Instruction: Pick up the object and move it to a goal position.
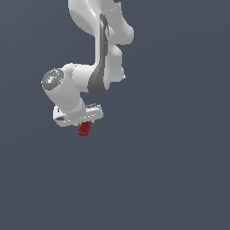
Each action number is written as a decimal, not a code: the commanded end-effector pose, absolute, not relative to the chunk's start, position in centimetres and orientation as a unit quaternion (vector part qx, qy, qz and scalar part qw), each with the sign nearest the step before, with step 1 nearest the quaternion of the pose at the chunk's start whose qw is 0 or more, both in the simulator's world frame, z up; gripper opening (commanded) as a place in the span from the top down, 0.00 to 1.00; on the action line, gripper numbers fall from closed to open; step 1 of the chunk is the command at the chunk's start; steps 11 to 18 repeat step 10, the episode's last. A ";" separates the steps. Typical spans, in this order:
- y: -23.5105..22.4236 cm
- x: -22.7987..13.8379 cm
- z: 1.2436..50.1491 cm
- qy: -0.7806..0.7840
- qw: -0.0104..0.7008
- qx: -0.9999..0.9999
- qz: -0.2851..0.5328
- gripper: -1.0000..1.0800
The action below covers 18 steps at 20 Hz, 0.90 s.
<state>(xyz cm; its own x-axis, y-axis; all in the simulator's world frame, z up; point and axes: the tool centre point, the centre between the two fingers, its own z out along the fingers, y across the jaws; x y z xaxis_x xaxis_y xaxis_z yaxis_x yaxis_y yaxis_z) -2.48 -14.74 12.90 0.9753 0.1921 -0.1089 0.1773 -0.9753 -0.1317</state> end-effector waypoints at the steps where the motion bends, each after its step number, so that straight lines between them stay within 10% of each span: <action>1: -16.2 -2.7 14.8 -0.094 0.060 -0.992 0.059 1.00; 18: -18.3 -2.9 17.1 -0.094 0.060 -0.992 0.059 1.00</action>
